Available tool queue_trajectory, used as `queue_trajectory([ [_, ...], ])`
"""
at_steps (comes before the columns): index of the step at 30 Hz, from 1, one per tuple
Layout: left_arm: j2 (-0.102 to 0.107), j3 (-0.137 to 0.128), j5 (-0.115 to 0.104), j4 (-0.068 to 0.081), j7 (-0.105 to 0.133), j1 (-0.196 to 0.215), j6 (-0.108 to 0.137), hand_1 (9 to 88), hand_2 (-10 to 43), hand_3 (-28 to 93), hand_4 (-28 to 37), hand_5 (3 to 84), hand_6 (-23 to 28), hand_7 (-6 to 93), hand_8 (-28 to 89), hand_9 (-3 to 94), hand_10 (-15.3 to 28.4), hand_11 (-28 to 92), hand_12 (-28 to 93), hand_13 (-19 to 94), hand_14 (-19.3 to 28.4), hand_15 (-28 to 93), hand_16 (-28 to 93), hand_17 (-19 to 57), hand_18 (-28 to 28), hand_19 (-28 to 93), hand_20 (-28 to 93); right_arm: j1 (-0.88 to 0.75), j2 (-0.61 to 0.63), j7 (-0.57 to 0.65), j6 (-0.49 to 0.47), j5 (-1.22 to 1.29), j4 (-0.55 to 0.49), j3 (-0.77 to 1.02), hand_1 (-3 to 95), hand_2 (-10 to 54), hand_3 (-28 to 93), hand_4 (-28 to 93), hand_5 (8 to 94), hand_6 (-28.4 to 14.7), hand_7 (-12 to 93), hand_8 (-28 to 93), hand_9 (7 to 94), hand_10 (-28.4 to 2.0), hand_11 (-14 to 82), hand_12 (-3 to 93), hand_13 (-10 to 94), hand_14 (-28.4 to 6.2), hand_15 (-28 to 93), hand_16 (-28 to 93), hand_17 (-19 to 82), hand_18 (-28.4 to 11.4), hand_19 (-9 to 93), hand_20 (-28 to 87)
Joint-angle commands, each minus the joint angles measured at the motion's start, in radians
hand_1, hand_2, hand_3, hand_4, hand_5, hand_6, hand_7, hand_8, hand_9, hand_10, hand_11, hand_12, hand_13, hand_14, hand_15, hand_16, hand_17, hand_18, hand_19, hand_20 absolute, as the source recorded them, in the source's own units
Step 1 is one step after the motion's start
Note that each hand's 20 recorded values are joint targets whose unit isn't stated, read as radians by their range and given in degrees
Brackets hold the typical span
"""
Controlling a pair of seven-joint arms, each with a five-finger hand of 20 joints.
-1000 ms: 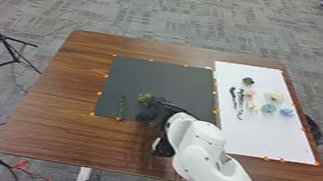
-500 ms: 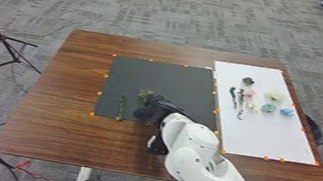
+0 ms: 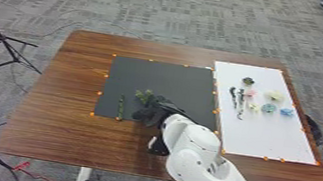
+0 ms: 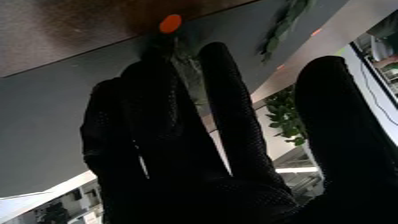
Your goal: Arrange flowers
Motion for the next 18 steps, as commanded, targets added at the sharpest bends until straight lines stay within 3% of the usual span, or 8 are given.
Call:
queue_trajectory([
  [1,-0.013,-0.011,-0.008,-0.005,0.003,0.014,-0.004,21.5,17.2,70,-28.3,35.6,8.4,5.6,-7,28.8,13.4,10,11,20,14.4,21,-3,-5.0,11.7,22,11,-0.021,0.012,0.012,-0.010,0.008,-0.035,0.021,29.1,4.1,67,-19,64.8,-6.7,8,-10,53.8,-28.4,16.6,18.0,60,-19.7,76,21,33,-28.4,86,33],
  [18,-0.011,-0.011,-0.008,0.000,0.002,0.012,-0.008,22.8,16.4,69,-28.3,35.9,5.9,7.3,-7,28.5,12.9,10,11,20,13.7,21,-3,-4.9,11.6,22,10,-0.058,0.015,-0.013,-0.004,0.057,-0.106,0.071,28.7,0.1,67,-16,65.6,-6.2,7,-10,50.9,-28.4,8.7,15.9,60,-19.4,72,20,33,-28.4,84,32],
])
